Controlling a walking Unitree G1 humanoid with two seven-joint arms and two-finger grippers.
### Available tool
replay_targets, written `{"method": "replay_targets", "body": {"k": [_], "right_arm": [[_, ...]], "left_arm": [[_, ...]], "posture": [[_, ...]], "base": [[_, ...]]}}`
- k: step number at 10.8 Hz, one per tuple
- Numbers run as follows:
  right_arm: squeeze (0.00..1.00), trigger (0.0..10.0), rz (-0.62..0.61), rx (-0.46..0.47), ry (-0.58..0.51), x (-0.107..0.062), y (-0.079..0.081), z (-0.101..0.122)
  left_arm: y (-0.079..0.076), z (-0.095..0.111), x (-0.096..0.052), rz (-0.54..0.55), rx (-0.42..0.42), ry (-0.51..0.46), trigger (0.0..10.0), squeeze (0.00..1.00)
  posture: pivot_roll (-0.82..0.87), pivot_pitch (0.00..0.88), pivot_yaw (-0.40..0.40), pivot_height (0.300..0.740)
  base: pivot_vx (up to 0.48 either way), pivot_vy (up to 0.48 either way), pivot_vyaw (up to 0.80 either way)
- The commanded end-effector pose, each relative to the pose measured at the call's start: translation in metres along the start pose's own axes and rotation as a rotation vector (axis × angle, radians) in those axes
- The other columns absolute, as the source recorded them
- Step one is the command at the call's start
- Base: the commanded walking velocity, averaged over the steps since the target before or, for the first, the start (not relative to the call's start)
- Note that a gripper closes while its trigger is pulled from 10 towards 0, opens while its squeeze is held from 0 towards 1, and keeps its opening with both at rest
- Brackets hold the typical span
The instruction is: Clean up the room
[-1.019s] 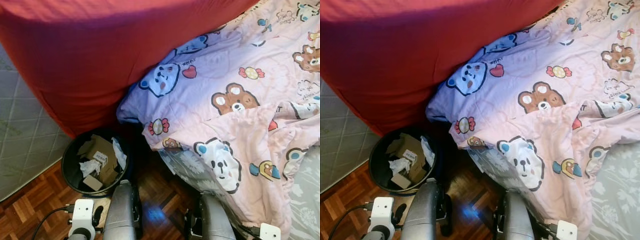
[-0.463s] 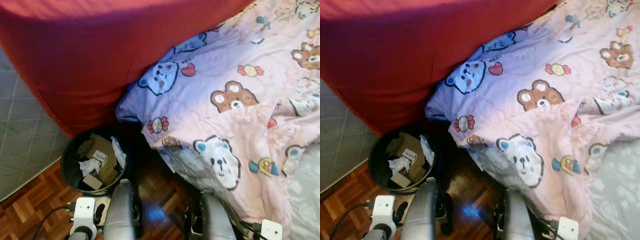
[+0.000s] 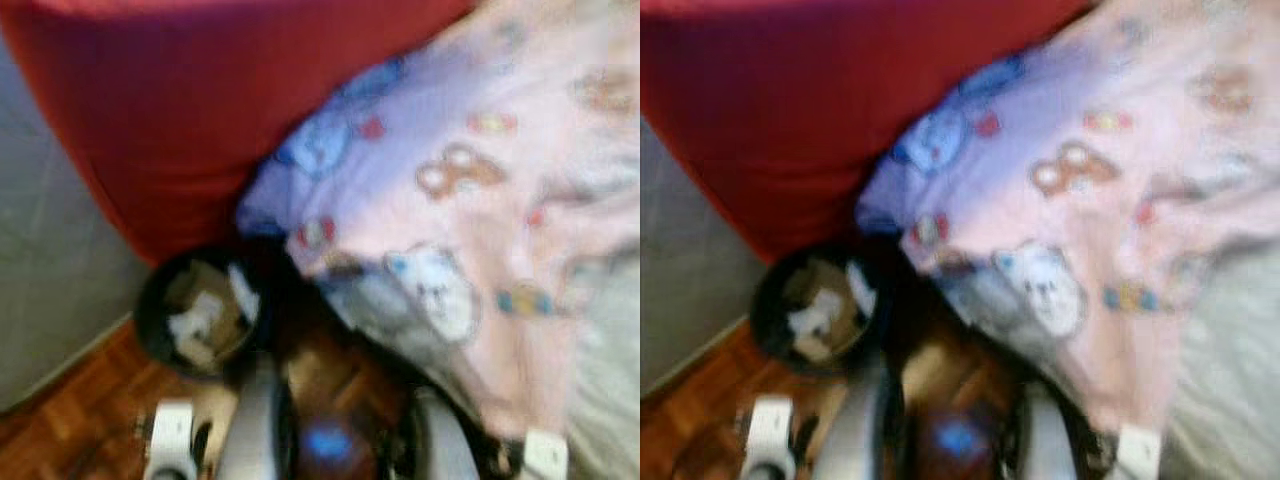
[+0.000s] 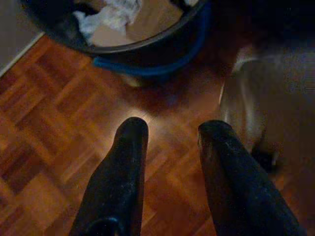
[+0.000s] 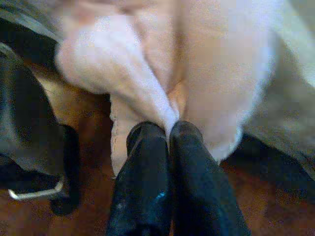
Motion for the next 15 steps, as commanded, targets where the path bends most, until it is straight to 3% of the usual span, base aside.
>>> {"method": "replay_targets", "body": {"k": [1, 3, 5, 8, 10, 12, 14, 15], "right_arm": [[0.0, 0.0, -0.026, 0.008, 0.052, -0.005, -0.008, -0.017], [0.0, 0.0, -0.049, 0.006, 0.041, -0.005, -0.011, -0.014], [0.0, 0.0, -0.123, -0.005, 0.026, -0.004, -0.027, -0.01], [0.0, 0.0, -0.291, -0.076, 0.115, -0.01, -0.054, -0.025], [0.0, 0.0, -0.342, -0.123, 0.148, -0.013, -0.063, -0.028], [0.0, 0.0, -0.319, -0.125, 0.171, -0.012, -0.059, -0.032], [0.0, 0.0, -0.16, -0.14, 0.258, -0.013, -0.031, -0.049], [0.0, 0.0, -0.139, -0.169, 0.332, -0.018, -0.028, -0.062]], "left_arm": [[0.002, -0.016, -0.008, 0.003, 0.011, 0.055, 10.0, 0.0], [0.002, -0.016, -0.008, -0.001, 0.012, 0.055, 10.0, 0.0], [0.0, -0.016, -0.008, -0.007, 0.011, 0.054, 10.0, 0.0], [-0.001, -0.016, -0.007, -0.012, 0.007, 0.054, 10.0, 0.0], [-0.001, -0.015, -0.007, -0.011, 0.008, 0.055, 10.0, 0.0], [-0.001, -0.015, -0.007, -0.013, 0.008, 0.056, 10.0, 0.0], [-0.003, -0.015, -0.006, -0.019, 0.009, 0.059, 10.0, 0.0], [-0.003, -0.015, -0.006, -0.02, 0.008, 0.06, 10.0, 0.0]], "posture": [[0.16, 0.307, -0.017, 0.629], [0.16, 0.305, -0.016, 0.629], [0.16, 0.305, -0.017, 0.629], [0.16, 0.304, -0.015, 0.629], [0.16, 0.306, -0.015, 0.629], [0.16, 0.305, -0.015, 0.629], [0.16, 0.302, -0.015, 0.629], [0.16, 0.301, -0.014, 0.629]], "base": [[0.0, 0.0, 0.0], [0.0, 0.0, 0.0], [0.0, 0.0, 0.0], [0.0, 0.0, 0.0], [0.0, 0.0, 0.0], [0.0, 0.0, 0.0], [0.0, 0.0, 0.0], [0.0, 0.0, 0.0]]}}
Point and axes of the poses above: a point about 5 cm out from each wrist's last joint towards the gripper, its own x axis pointing out of the wrist towards the gripper, its own z axis along the axis of the wrist's last joint, y = z × x, the point moved 3 cm from there along x, pointing out of the wrist towards the gripper, and after that the axes turned 7 degrees about x, right-handed, at the moved point
